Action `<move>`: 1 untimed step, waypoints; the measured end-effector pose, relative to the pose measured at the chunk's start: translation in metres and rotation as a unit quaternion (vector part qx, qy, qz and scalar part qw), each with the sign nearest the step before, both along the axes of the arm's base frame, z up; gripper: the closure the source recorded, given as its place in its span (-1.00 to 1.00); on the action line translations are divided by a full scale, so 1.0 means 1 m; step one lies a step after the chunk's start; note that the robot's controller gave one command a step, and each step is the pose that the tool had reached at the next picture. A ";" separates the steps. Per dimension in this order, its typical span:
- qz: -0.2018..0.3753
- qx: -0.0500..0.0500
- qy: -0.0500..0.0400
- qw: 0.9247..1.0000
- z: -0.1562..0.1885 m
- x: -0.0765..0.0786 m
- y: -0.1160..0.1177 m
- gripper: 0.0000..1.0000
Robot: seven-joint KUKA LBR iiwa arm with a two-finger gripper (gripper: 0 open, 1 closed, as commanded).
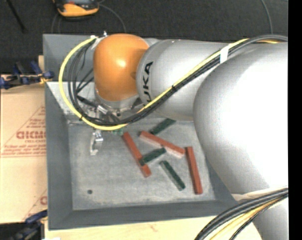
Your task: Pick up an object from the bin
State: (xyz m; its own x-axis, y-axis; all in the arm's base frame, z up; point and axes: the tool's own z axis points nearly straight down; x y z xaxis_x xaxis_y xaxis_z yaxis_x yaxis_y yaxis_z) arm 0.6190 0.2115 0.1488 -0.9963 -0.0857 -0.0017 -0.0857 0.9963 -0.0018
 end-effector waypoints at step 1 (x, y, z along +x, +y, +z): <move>0.019 0.001 -0.001 1.000 0.008 0.001 -0.011 -1.00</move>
Offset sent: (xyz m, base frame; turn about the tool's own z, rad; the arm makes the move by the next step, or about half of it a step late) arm -0.0161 -0.0959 0.0588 -0.4187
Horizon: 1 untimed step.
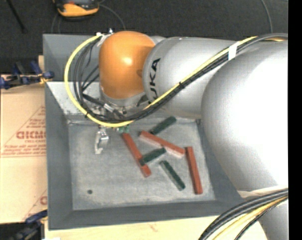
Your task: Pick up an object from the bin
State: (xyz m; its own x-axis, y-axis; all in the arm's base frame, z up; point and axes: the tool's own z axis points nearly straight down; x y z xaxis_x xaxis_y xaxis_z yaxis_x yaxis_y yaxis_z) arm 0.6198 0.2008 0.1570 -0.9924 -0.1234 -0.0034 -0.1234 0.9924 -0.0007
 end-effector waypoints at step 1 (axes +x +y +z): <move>0.120 0.000 0.001 0.993 0.028 -0.010 -0.046 -1.00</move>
Offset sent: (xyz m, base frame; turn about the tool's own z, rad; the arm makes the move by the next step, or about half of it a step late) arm -0.0175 -0.0967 -0.0870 -0.2359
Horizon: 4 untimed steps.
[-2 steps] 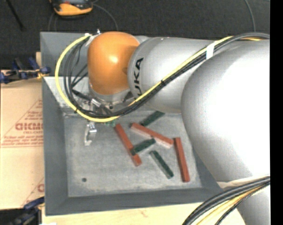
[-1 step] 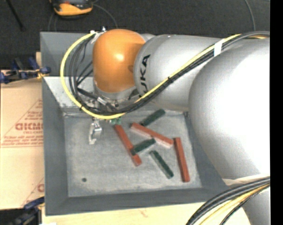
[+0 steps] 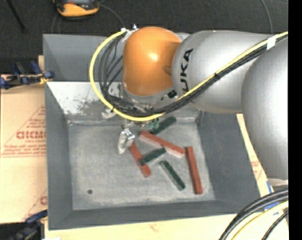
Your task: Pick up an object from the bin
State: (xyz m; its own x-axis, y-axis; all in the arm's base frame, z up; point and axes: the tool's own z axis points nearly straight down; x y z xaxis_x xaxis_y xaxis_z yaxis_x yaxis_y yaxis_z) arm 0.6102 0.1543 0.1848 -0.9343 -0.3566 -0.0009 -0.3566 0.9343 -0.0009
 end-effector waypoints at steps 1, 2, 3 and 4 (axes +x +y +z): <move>0.062 0.001 -0.008 0.998 -0.028 0.001 -0.026 -1.00; -0.015 0.001 0.002 1.000 -0.061 0.008 -0.047 -1.00; 0.016 0.000 -0.005 1.000 -0.081 0.010 -0.067 -1.00; 0.058 0.003 -0.006 0.998 -0.086 0.018 -0.087 -1.00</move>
Offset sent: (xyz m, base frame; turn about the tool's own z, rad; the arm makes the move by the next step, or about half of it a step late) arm 0.0142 -0.0542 -0.0586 0.0452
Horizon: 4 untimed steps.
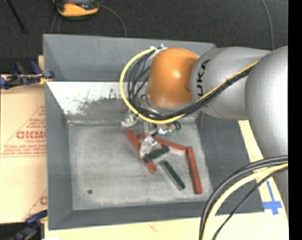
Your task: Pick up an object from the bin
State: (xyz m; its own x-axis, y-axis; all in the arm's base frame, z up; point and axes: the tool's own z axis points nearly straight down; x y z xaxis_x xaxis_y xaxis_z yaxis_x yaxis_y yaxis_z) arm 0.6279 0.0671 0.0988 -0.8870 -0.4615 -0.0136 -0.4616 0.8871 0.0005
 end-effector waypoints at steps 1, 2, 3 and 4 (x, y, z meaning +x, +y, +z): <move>0.002 -0.002 0.003 1.000 -0.013 -0.015 -0.012 -1.00; -0.058 -0.006 0.011 0.998 -0.017 -0.023 -0.048 1.00; -0.057 -0.006 0.010 0.998 -0.017 -0.023 -0.047 1.00; -0.054 -0.003 0.000 0.999 0.154 -0.018 -0.046 1.00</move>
Offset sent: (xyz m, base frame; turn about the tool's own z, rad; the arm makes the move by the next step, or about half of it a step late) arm -0.0267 -0.0440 -0.0288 0.1129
